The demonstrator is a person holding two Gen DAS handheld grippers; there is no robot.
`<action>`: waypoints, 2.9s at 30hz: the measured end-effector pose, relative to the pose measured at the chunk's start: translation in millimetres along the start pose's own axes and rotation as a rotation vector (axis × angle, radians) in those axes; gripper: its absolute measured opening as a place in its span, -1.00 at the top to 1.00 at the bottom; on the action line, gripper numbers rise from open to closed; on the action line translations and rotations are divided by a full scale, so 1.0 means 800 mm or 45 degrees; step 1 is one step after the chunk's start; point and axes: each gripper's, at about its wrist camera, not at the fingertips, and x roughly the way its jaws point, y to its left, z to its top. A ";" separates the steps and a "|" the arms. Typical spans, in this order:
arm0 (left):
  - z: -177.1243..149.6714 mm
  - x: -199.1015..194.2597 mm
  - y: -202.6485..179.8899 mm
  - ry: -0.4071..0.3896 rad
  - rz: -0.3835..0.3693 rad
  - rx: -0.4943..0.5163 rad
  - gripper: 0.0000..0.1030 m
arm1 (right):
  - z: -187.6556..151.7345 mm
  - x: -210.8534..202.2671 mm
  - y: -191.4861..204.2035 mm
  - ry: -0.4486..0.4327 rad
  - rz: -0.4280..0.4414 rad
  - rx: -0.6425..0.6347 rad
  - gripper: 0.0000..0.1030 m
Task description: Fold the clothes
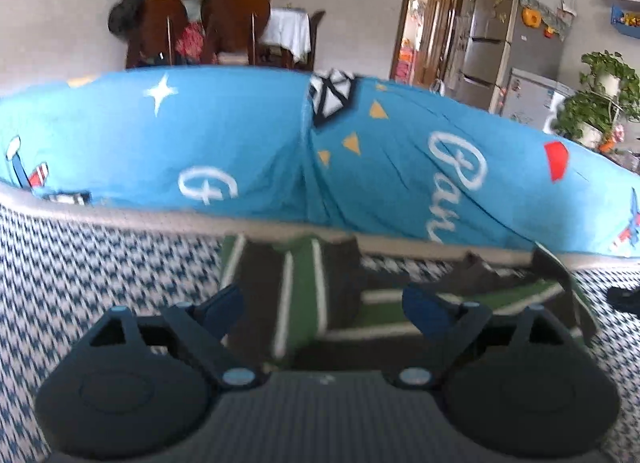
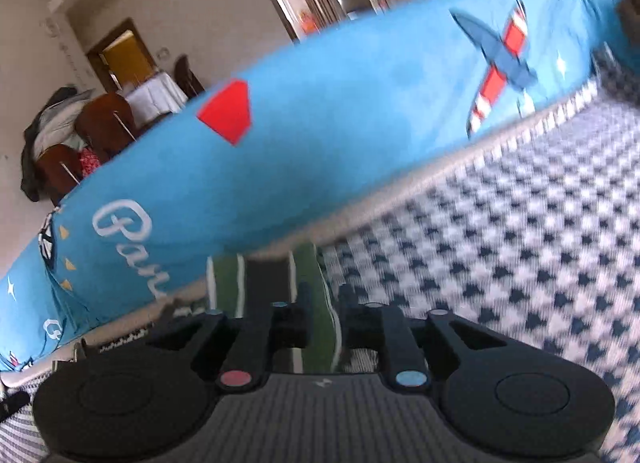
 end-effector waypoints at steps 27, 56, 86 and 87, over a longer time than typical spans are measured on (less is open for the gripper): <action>-0.048 -0.035 -0.016 0.090 -0.070 0.025 -0.80 | -0.032 0.027 -0.019 0.089 0.069 0.451 0.54; -0.034 -0.030 0.014 0.085 -0.012 -0.112 -0.84 | -0.059 -0.014 0.134 0.112 0.411 -0.609 0.44; -0.034 -0.023 0.007 0.129 -0.029 -0.110 -0.85 | -0.094 -0.055 0.160 -0.112 0.254 -0.906 0.90; -0.034 -0.022 0.006 0.130 -0.031 -0.107 -0.85 | -0.087 -0.063 0.152 -0.141 0.219 -0.851 0.91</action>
